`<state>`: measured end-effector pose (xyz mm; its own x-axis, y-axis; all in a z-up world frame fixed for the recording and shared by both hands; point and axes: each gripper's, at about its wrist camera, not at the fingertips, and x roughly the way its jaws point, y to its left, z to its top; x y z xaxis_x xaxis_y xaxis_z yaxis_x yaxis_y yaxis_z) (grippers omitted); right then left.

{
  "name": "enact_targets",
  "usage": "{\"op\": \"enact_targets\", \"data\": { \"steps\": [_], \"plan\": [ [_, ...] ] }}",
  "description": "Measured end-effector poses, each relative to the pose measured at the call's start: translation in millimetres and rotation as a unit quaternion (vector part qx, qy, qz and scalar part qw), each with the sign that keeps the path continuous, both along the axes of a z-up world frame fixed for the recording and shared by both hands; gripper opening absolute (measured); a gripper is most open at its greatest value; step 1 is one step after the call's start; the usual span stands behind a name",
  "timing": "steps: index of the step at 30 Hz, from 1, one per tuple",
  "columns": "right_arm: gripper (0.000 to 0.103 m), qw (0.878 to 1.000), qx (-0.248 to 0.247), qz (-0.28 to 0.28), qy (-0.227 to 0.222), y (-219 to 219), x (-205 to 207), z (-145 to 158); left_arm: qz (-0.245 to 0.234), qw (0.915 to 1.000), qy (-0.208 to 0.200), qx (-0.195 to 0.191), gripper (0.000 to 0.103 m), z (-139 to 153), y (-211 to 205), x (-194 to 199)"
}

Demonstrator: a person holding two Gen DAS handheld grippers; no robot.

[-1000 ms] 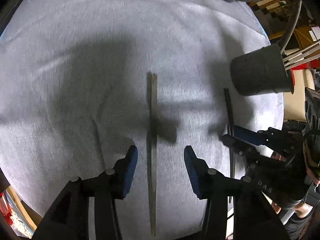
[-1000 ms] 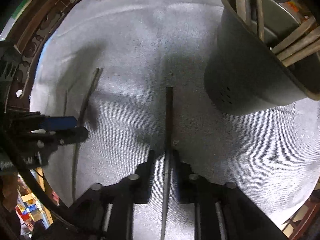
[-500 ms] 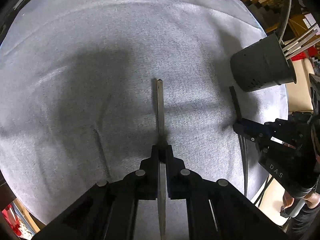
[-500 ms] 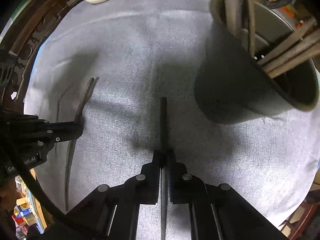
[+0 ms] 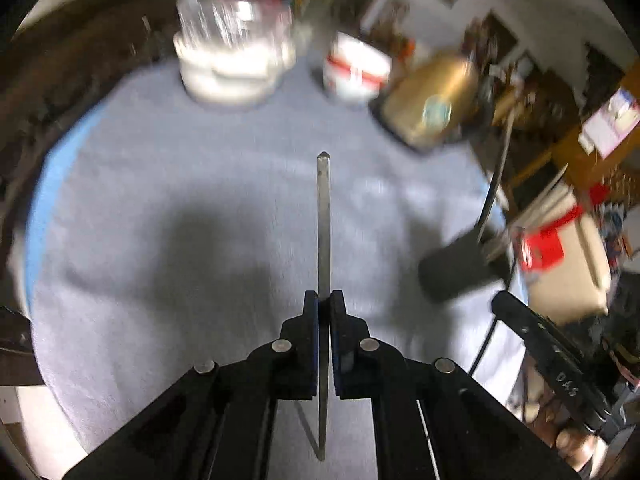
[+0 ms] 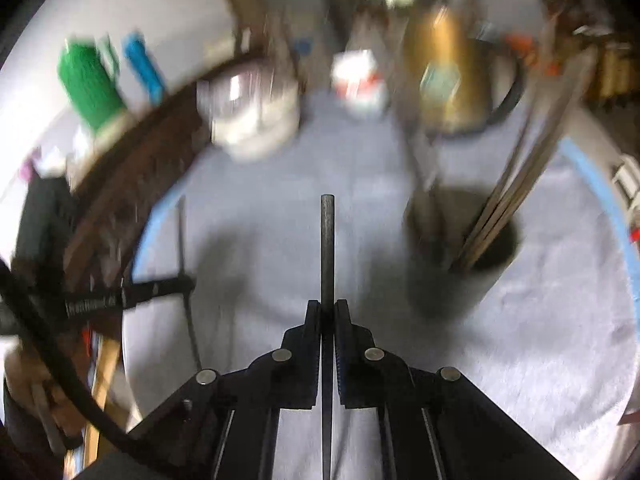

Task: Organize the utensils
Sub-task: 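Lift both chopsticks upright and carry them over the grey cup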

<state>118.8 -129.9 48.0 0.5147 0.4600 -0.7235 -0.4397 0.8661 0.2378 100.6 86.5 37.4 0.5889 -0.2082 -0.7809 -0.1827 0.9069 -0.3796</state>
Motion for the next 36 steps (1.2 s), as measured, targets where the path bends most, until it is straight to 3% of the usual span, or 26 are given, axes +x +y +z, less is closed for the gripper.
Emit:
{"op": "enact_targets", "data": {
  "steps": [3,5,12,18,29,36],
  "plan": [
    [0.007,0.995,0.042,-0.047,-0.080,-8.8,-12.1,20.7,0.023,0.9976,-0.061,0.025,0.005,4.5,-16.0,-10.2],
    [0.007,0.988,0.042,-0.068,-0.132,-13.0,-22.3,31.0,0.031,0.9950,-0.086,0.040,0.005,-2.9,-24.9,-14.7],
    [0.007,0.969,0.017,-0.101,-0.223,-15.6,-52.7,21.4,0.039,0.9877,-0.130,0.078,0.006,7.5,-11.6,-44.6],
    [0.008,0.967,0.016,-0.090,-0.236,-26.3,-78.4,25.1,0.044,0.9854,-0.141,0.084,0.006,22.9,-15.4,-72.8],
    [0.008,0.971,0.039,-0.105,-0.213,-63.6,-131.1,31.4,0.056,0.9841,-0.151,0.074,0.008,24.8,-7.3,-132.3],
    [0.008,0.970,0.049,-0.121,-0.203,-75.5,-148.7,28.8,0.060,0.9847,-0.151,0.063,0.008,23.8,-7.6,-149.7]
  ]
}}
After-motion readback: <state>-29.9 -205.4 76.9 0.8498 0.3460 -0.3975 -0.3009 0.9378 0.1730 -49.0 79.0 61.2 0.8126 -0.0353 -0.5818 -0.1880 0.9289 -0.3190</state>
